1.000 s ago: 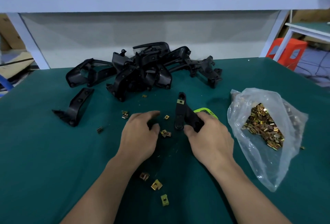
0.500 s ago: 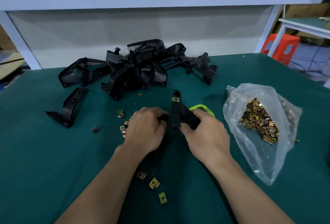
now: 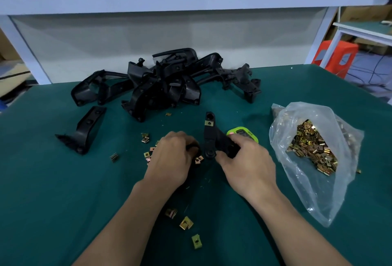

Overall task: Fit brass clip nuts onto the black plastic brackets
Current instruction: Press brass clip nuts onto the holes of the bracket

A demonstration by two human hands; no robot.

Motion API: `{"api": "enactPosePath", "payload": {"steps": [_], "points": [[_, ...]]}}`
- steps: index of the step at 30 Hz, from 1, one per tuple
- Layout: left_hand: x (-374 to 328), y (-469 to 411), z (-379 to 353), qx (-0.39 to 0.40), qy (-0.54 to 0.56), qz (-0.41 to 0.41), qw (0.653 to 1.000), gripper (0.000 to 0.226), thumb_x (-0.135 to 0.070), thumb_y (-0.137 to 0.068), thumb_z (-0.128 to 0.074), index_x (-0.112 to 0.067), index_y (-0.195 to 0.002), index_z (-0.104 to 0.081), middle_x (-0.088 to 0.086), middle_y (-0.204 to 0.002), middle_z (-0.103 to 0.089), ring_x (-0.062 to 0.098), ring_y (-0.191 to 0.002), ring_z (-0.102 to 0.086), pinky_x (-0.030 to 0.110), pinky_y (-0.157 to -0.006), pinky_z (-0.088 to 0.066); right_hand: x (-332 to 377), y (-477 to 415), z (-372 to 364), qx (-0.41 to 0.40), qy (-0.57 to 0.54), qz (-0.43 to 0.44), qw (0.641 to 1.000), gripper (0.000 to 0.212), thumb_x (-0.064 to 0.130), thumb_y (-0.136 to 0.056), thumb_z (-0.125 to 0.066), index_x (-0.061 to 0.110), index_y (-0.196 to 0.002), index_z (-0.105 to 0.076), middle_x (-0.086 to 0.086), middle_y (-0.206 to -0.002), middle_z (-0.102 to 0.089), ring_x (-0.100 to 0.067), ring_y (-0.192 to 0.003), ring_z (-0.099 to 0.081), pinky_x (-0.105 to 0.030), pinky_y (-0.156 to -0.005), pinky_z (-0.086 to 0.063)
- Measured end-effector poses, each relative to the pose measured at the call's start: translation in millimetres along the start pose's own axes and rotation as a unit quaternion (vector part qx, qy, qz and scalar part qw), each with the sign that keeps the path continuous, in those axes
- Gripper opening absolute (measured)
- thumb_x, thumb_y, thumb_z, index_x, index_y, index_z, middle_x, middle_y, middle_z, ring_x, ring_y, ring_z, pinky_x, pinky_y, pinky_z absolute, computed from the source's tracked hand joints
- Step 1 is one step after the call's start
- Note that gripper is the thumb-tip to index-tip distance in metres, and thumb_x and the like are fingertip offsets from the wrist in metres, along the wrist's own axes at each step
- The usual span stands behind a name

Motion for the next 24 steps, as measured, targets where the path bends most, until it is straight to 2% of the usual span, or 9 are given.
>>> {"api": "enactPosePath", "payload": {"steps": [2, 3, 6, 9, 12, 14, 18, 21, 24], "points": [[-1.6, 3.3, 8.2, -0.038, 0.024, 0.012, 0.999, 0.015, -0.016, -0.098, -0.065, -0.019, -0.105, -0.078, -0.007, -0.099, -0.071, 0.013, -0.096, -0.060, 0.024, -0.082, -0.042, 0.4, 0.8, 2.2, -0.002, -0.006, 0.002, 1.000, 0.026, 0.051, -0.083, -0.069, 0.037, -0.105, -0.065, 0.012, -0.093, -0.067, -0.026, -0.086, -0.063, -0.035, -0.067, -0.049], [-1.0, 6.9, 16.1, -0.074, 0.061, 0.033, 0.995, 0.014, -0.015, -0.097, -0.066, -0.020, -0.103, -0.078, -0.012, -0.097, -0.071, 0.006, -0.093, -0.062, 0.020, -0.082, -0.046, 0.9, 1.1, 3.8, -0.004, -0.011, 0.005, 1.000, 0.024, 0.050, -0.084, -0.068, 0.037, -0.103, -0.065, 0.013, -0.093, -0.066, -0.025, -0.084, -0.062, -0.035, -0.067, -0.050], [9.5, 26.0, 34.0, -0.158, 0.178, 0.139, 0.961, 0.017, -0.024, -0.096, -0.066, -0.033, -0.088, -0.077, -0.023, -0.078, -0.072, -0.005, -0.081, -0.066, 0.005, -0.068, -0.046, 3.3, 1.8, 7.7, -0.012, -0.025, 0.020, 0.999, 0.019, 0.046, -0.085, -0.069, 0.035, -0.099, -0.064, 0.014, -0.092, -0.062, -0.021, -0.079, -0.060, -0.033, -0.064, -0.047], [8.4, 42.9, 32.2, -0.113, 0.220, 0.161, 0.956, 0.016, -0.031, -0.089, -0.065, -0.041, -0.080, -0.074, -0.025, -0.073, -0.072, -0.004, -0.072, -0.069, 0.010, -0.063, -0.051, 6.8, 3.7, 7.2, -0.006, -0.020, 0.032, 0.999, 0.024, 0.046, -0.085, -0.070, 0.036, -0.107, -0.065, 0.014, -0.100, -0.064, -0.022, -0.088, -0.063, -0.035, -0.070, -0.050], [5.0, 55.0, 37.3, -0.061, 0.190, 0.125, 0.972, 0.027, -0.022, -0.081, -0.077, -0.049, -0.075, -0.074, -0.032, -0.073, -0.070, -0.010, -0.072, -0.068, 0.003, -0.064, -0.049, 10.7, 6.3, 6.9, -0.002, -0.015, 0.048, 0.999, 0.029, 0.046, -0.085, -0.071, 0.037, -0.112, -0.065, 0.014, -0.105, -0.064, -0.022, -0.091, -0.063, -0.037, -0.075, -0.053], [15.0, 58.7, 45.6, -0.070, 0.185, 0.133, 0.971, 0.034, -0.015, -0.078, -0.082, -0.048, -0.073, -0.076, -0.032, -0.072, -0.070, -0.012, -0.071, -0.068, 0.000, -0.064, -0.047, 12.5, 7.3, 6.2, 0.002, -0.010, 0.060, 0.998, 0.026, 0.045, -0.084, -0.072, 0.037, -0.108, -0.065, 0.015, -0.100, -0.063, -0.021, -0.087, -0.062, -0.036, -0.072, -0.052], [34.6, 55.9, 54.1, -0.092, 0.261, 0.172, 0.946, 0.032, -0.007, -0.079, -0.083, -0.039, -0.077, -0.082, -0.021, -0.074, -0.075, -0.005, -0.068, -0.070, 0.004, -0.059, -0.048, 16.3, 9.3, 5.2, 0.001, 0.004, 0.082, 0.997, 0.020, 0.042, -0.081, -0.073, 0.036, -0.098, -0.064, 0.017, -0.083, -0.057, -0.017, -0.073, -0.054, -0.033, -0.063, -0.047], [28.8, 49.7, 44.5, -0.061, 0.353, 0.172, 0.918, 0.033, -0.006, -0.082, -0.082, -0.039, -0.085, -0.081, -0.006, -0.074, -0.078, 0.005, -0.068, -0.073, 0.012, -0.063, -0.052, 19.9, 9.1, 5.3, -0.009, 0.007, 0.095, 0.995, 0.022, 0.041, -0.080, -0.074, 0.038, -0.099, -0.064, 0.018, -0.083, -0.056, -0.016, -0.072, -0.051, -0.032, -0.062, -0.045], [19.0, 46.8, 31.2, -0.013, 0.424, 0.163, 0.891, 0.025, -0.004, -0.084, -0.079, -0.029, -0.089, -0.081, 0.006, -0.074, -0.077, 0.014, -0.067, -0.073, 0.019, -0.063, -0.055, 22.1, 7.4, 6.5, -0.018, -0.003, 0.099, 0.995, 0.024, 0.040, -0.079, -0.076, 0.038, -0.100, -0.064, 0.018, -0.083, -0.053, -0.017, -0.075, -0.056, -0.035, -0.065, -0.049]]}}
Point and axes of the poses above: each hand's wrist, its own y-axis away from the middle knuckle, its own z-axis out of the back of the hand, x = y × z, the point moved 8 cm from there along -y, towards the middle knuckle
